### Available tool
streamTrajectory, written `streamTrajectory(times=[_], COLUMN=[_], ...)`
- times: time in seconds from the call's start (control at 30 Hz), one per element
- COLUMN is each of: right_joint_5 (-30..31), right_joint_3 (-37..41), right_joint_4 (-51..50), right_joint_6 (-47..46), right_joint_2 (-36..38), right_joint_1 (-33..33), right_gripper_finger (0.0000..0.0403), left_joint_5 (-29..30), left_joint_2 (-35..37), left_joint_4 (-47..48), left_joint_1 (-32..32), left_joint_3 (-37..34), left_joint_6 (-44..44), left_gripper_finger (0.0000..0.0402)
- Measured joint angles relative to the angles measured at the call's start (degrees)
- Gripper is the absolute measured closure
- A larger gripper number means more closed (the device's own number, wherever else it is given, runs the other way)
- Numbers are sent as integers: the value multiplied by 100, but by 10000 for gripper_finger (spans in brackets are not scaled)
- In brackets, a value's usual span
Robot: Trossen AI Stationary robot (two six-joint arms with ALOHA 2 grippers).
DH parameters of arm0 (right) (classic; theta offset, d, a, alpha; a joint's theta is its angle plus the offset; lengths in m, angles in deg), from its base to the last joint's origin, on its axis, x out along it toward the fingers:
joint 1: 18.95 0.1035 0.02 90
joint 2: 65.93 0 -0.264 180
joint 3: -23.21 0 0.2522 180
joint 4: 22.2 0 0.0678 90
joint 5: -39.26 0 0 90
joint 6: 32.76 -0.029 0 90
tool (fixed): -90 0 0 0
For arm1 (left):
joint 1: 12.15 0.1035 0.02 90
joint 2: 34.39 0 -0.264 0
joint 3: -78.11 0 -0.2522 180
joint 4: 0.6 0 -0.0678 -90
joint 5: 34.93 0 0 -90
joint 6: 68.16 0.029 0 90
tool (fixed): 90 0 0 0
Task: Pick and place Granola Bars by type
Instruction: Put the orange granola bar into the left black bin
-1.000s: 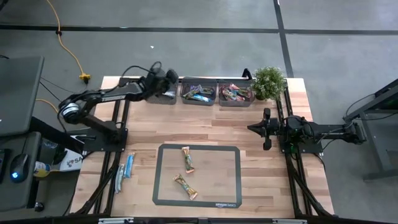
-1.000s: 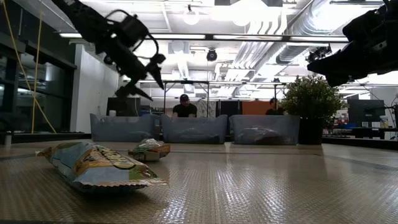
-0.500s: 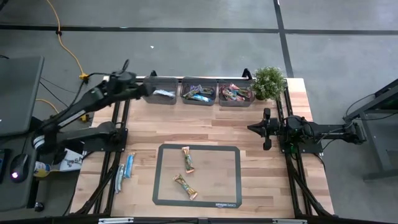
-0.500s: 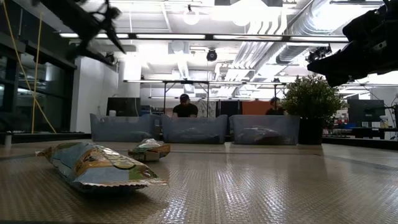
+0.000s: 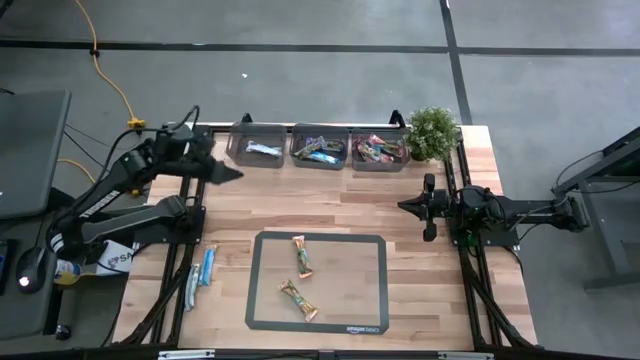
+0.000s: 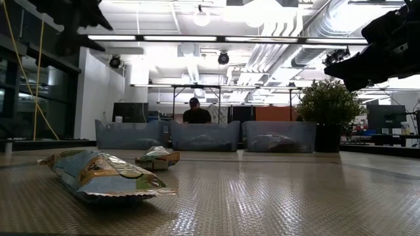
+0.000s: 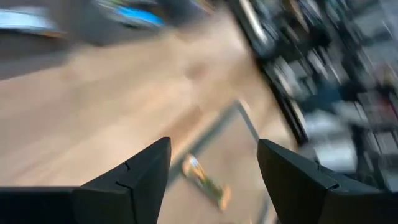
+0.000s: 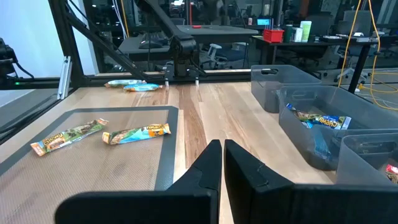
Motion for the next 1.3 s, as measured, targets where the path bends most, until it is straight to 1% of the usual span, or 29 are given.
streamTrajectory(times=[0.07,0.13,0.27,0.4,0.57,0.7,0.8,0.9,1.0,1.1,1.2,1.3], right_joint_5=[0,0,0,0,0,0,0,0,0,0,0,0], right_joint_3=[0,0,-1,0,-2,0,0,-2,0,0,-1,-2], right_joint_4=[0,0,0,0,0,1,2,0,0,0,1,0], right_joint_6=[1,0,0,0,0,1,0,0,0,0,0,0], right_joint_2=[0,0,0,0,0,0,0,0,0,0,0,0], right_joint_1=[0,0,0,0,0,-1,0,0,-1,0,0,0], right_gripper_finger=[400,401,400,400,400,401,400,401,400,400,400,401], left_joint_5=[-476,-733,-763,-682,-60,429,884,1488,2155,2516,2624,2579], left_joint_2=[-48,-110,-309,-731,-1380,-1870,-2225,-2562,-2885,-3197,-3494,-3803], left_joint_4=[13,5,2,-32,-51,-68,-93,-202,-402,-777,-1173,-1517], left_joint_1=[-131,-319,-800,-1461,-2560,-3348,-3846,-4279,-4625,-4853,-4989,-4988], left_joint_3=[0,0,0,0,0,0,0,0,0,0,2,4], left_joint_6=[487,836,1433,2193,3616,4916,5701,6329,7010,7641,8069,8292], left_gripper_finger=[165,165,165,165,165,165,165,165,165,165,165,165])
